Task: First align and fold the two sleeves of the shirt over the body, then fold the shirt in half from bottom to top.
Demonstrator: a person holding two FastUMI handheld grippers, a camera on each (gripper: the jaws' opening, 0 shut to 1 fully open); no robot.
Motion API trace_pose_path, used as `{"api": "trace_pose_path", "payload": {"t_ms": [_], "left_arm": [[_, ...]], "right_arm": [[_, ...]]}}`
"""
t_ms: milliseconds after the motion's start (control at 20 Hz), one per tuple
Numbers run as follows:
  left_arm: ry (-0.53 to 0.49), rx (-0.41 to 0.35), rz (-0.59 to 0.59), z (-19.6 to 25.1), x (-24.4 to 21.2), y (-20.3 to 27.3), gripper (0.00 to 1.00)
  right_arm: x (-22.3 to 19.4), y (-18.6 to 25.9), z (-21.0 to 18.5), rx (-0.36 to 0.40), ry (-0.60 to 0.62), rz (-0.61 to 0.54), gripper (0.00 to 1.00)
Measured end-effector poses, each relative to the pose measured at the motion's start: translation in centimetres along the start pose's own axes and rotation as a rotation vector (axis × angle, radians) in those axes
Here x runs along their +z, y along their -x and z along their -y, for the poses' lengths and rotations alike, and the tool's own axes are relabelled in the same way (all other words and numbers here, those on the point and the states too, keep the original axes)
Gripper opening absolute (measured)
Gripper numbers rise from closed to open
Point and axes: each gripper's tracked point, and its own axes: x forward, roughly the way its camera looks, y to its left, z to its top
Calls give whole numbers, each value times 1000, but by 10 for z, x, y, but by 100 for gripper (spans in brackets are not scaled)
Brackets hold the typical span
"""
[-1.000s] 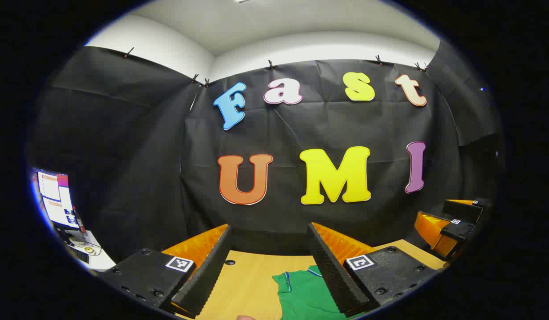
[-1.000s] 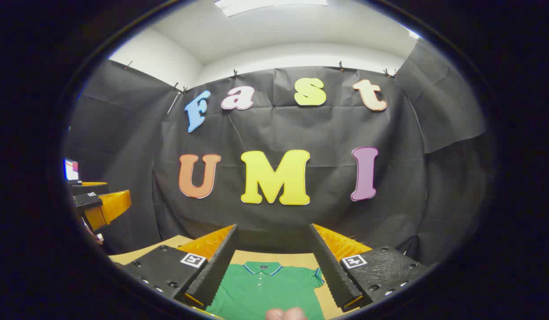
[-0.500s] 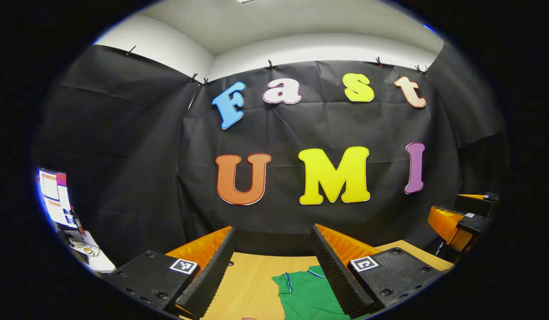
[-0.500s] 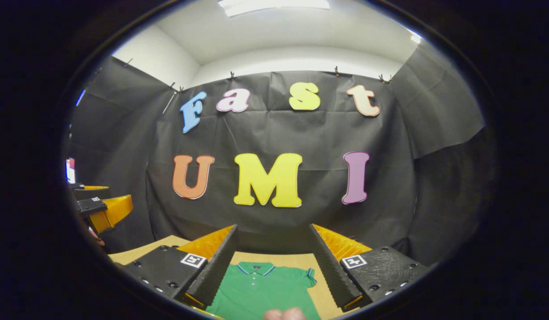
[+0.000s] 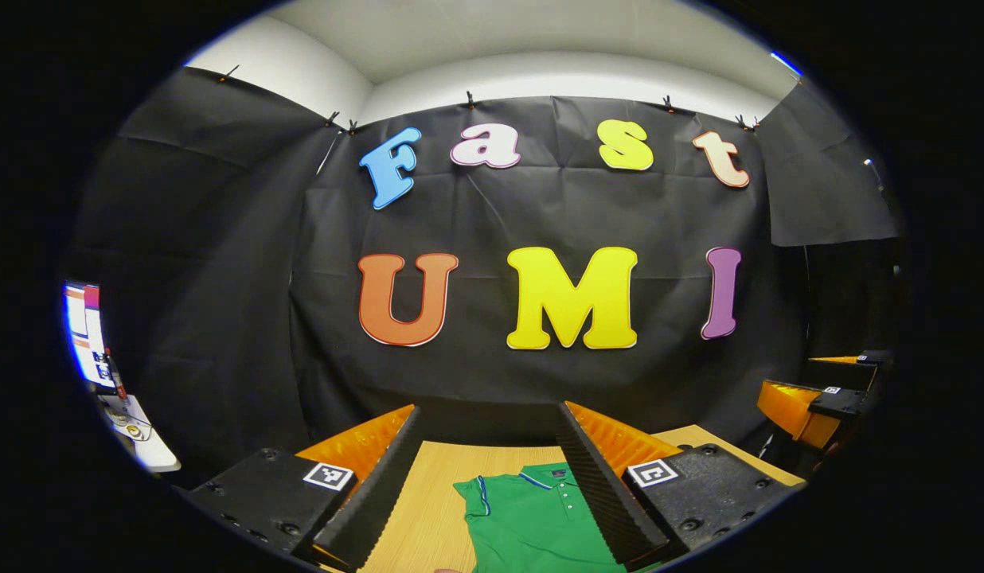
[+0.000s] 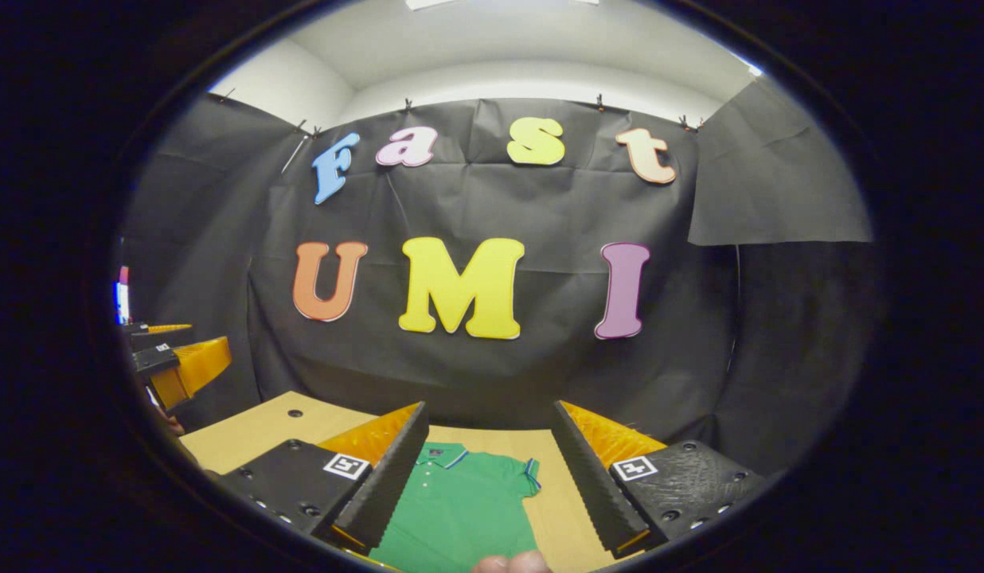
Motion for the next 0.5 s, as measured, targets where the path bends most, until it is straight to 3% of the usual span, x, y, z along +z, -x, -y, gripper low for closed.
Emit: {"api": "trace_pose_path", "payload": {"t_ms": [150,500], "left_arm": [[2,-5,-17,7,-4,-12,100],[-27,11,-13,14,1,-44,100]], "right_arm": [[-15,-18,9,5,-8,-46,93],[-85,-94,42,12,11,-212,95]]}}
